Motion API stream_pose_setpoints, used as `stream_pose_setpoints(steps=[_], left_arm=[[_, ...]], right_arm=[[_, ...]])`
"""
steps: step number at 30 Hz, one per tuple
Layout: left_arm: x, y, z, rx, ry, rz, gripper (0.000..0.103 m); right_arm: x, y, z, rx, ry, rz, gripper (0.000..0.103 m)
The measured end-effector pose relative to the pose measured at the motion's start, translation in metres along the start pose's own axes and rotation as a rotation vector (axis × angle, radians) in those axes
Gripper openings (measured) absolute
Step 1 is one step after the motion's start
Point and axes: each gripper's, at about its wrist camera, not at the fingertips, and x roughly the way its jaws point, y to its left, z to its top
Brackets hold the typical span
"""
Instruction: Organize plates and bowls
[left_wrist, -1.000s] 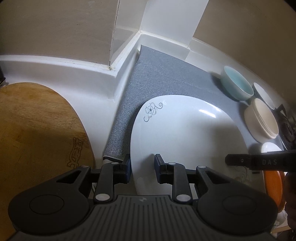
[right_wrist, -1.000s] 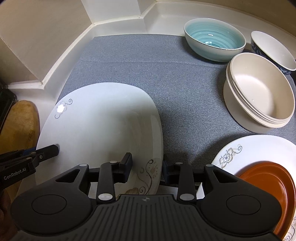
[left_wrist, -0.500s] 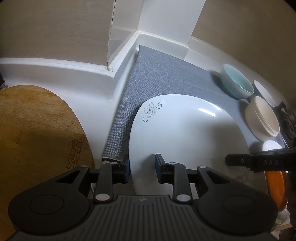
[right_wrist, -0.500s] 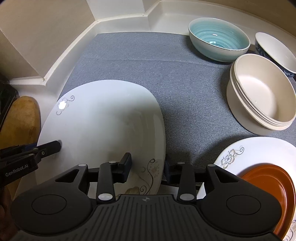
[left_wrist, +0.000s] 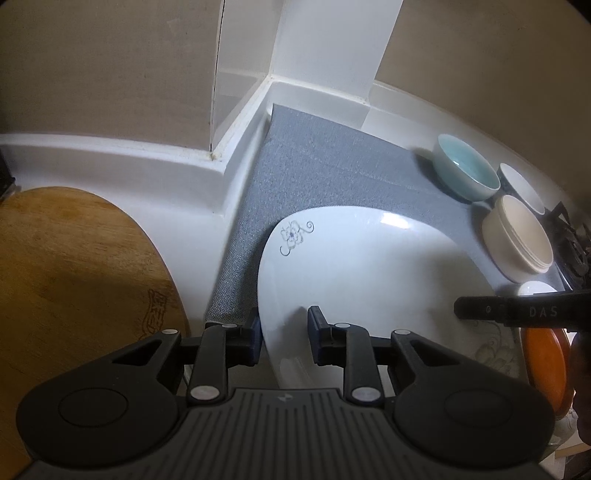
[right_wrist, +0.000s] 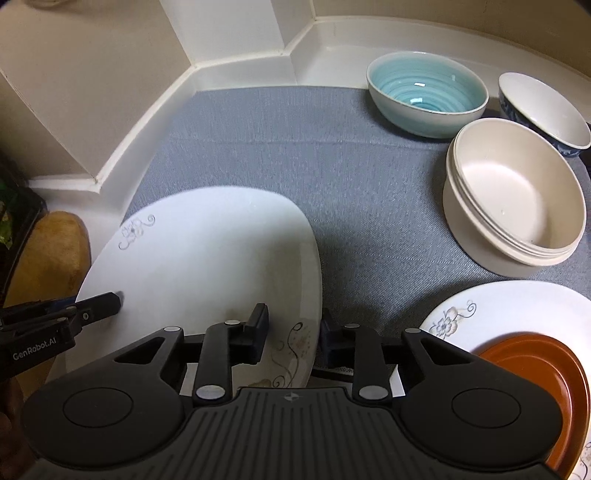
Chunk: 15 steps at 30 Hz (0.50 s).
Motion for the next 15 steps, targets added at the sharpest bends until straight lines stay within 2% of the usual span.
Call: stream_pose_setpoints(steps=[15], left_arm=[[-0.029,-0.022,-0.007,0.017,-0.096,0.045,0.025]], right_arm=[[-0.022,-0.011,-0.004,-0.005,-0.070,0.052,0.026]])
